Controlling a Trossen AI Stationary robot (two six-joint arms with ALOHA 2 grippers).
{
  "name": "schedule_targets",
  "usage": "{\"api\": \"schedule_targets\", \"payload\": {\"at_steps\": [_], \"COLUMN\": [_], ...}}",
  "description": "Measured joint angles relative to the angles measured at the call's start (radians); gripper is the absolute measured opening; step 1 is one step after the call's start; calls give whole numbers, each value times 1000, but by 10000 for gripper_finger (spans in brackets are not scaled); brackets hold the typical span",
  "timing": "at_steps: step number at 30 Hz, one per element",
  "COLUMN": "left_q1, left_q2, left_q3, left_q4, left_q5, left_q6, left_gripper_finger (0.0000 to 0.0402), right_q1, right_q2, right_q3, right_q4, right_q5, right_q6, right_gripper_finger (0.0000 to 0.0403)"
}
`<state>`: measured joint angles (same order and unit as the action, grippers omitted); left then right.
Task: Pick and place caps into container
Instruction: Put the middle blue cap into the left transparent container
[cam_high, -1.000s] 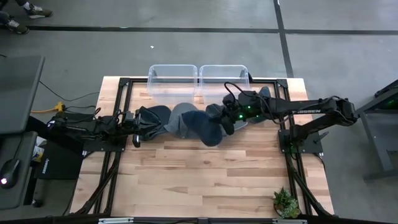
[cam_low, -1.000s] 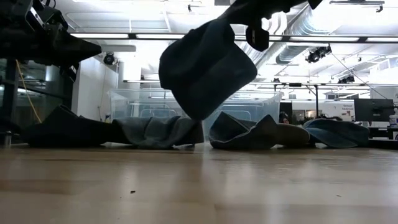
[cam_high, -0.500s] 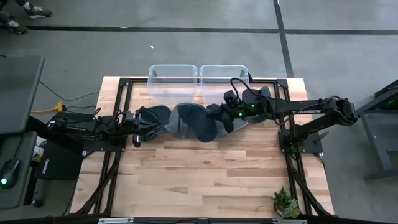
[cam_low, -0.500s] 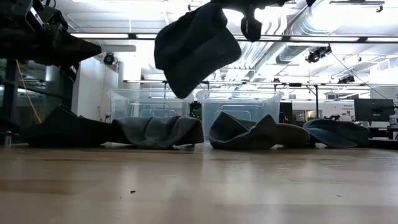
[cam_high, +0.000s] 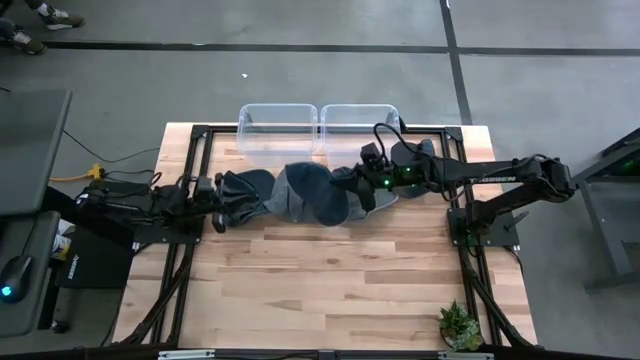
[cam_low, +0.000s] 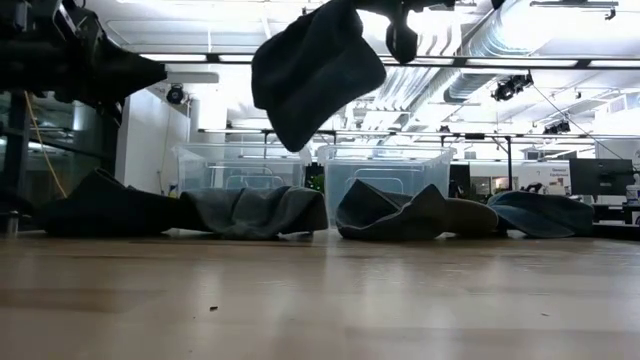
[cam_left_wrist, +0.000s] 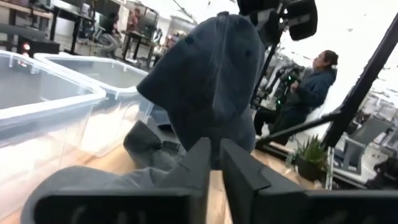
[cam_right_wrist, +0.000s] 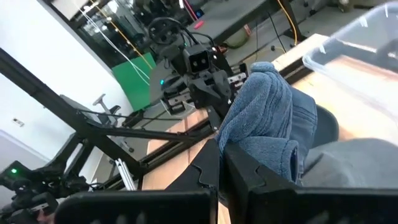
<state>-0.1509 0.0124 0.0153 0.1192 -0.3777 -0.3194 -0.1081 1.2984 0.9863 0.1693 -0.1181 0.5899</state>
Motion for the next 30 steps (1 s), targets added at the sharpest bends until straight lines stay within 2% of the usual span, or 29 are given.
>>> {"api": "schedule_targets", "payload": {"at_steps": [5, 8, 12, 19, 26, 30], "left_q1": [0, 0, 0, 0, 0, 0], "left_q2": [1, 0, 26, 142, 290, 374], "left_q3": [25, 37, 39, 39, 42, 57], "left_q4": [-1, 54, 108, 235, 436, 526], "left_q5": [-51, -66, -83, -102, -116, -115], "left_q6": [-14, -26, -38, -136, -285, -318], "left_gripper_finger": [145, 202, 253, 270, 270, 270], "right_q1": [-1, -6, -12, -17, -17, -17], "right_q2": [0, 0, 0, 0, 0, 2], "right_q3": [0, 0, 0, 106, 244, 296], "right_q4": [58, 89, 147, 143, -69, -104], "right_q5": [6, 6, 7, -4, 13, 17], "right_q6": [-12, -16, -42, -167, -305, -359], "right_gripper_finger": [0, 0, 0, 0, 0, 0]}}
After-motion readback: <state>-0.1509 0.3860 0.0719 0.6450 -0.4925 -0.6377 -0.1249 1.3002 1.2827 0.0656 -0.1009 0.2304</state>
